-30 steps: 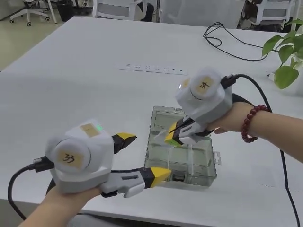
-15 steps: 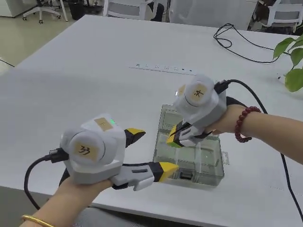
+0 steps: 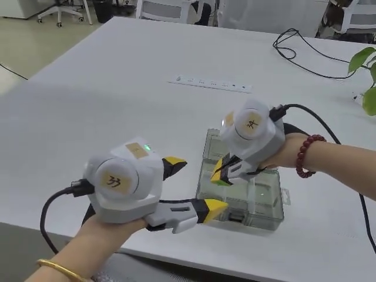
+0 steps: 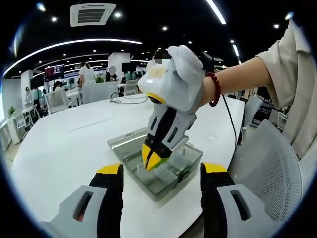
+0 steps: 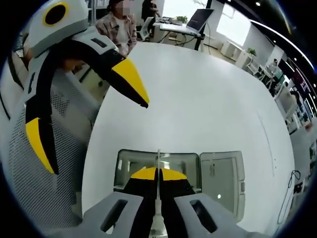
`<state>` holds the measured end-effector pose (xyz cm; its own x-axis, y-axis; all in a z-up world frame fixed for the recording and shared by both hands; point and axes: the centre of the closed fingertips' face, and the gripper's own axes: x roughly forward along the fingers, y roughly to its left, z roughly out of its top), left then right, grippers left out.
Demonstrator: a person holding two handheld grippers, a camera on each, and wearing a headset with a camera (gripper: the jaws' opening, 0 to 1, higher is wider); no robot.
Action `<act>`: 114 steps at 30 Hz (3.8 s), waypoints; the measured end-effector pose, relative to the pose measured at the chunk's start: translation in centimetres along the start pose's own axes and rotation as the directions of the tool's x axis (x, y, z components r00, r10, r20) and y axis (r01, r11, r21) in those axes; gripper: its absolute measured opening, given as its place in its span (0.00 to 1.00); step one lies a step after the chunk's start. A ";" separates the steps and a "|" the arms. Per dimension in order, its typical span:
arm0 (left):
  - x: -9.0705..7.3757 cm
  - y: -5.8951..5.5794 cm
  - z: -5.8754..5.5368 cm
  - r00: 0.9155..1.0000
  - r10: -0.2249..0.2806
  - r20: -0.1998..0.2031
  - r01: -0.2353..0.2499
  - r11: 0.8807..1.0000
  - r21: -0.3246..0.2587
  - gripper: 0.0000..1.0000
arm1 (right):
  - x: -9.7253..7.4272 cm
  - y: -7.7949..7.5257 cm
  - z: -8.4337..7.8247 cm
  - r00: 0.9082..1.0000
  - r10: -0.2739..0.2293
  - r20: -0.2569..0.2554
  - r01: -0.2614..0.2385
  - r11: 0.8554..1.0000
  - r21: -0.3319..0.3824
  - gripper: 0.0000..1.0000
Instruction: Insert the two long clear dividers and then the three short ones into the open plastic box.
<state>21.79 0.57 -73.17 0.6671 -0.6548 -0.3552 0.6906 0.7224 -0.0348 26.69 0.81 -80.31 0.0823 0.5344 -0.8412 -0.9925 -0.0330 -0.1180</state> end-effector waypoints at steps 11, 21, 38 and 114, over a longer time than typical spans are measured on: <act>0.1 -0.1 -0.1 1.000 -0.003 -0.008 0.003 1.000 0.001 0.63 | 0.9 -0.1 -0.4 1.000 0.019 -0.022 -0.019 1.000 0.013 0.02; 0.1 0.0 -0.2 1.000 -0.005 -0.012 0.005 1.000 -0.009 0.62 | 2.0 0.0 -1.0 0.996 0.044 -0.079 -0.044 0.999 0.002 0.02; 0.2 -0.1 -0.2 1.000 0.004 -0.017 -0.004 1.000 0.015 0.63 | 2.3 0.0 -1.4 0.991 0.036 -0.132 -0.037 0.999 -0.006 0.03; 1.2 -0.6 0.1 1.000 -0.003 -0.030 0.004 1.000 0.028 0.96 | -11.0 2.4 -17.8 0.994 -0.071 -0.088 0.094 0.952 0.290 0.46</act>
<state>22.21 -0.67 -73.47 0.6562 -0.6501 -0.3831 0.7007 0.7133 -0.0100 25.04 -20.14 -80.75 0.1600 0.4588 -0.8740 -0.9639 0.2637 -0.0380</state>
